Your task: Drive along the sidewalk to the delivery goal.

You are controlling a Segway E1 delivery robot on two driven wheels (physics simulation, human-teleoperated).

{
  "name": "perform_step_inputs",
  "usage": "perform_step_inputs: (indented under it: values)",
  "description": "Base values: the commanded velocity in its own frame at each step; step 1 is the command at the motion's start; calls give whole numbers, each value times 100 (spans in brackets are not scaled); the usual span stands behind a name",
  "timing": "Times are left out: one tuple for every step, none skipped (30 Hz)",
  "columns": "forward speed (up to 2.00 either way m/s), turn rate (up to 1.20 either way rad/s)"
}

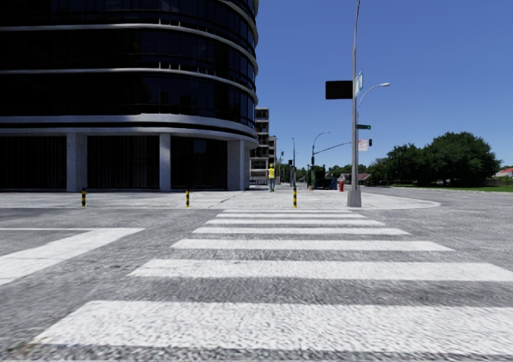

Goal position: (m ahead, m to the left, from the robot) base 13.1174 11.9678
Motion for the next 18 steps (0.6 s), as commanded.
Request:
perform_step_inputs:
  values:
    - [200,0]
    - [200,0]
    - [200,0]
    - [200,0]
    - [200,0]
    - [189,0]
    - [174,0]
    - [168,0]
    - [166,0]
    - [165,0]
    - [164,0]
    - [164,0]
    - [164,0]
    - [163,0]
    - [163,0]
    - [163,0]
    - [163,0]
    - [163,0]
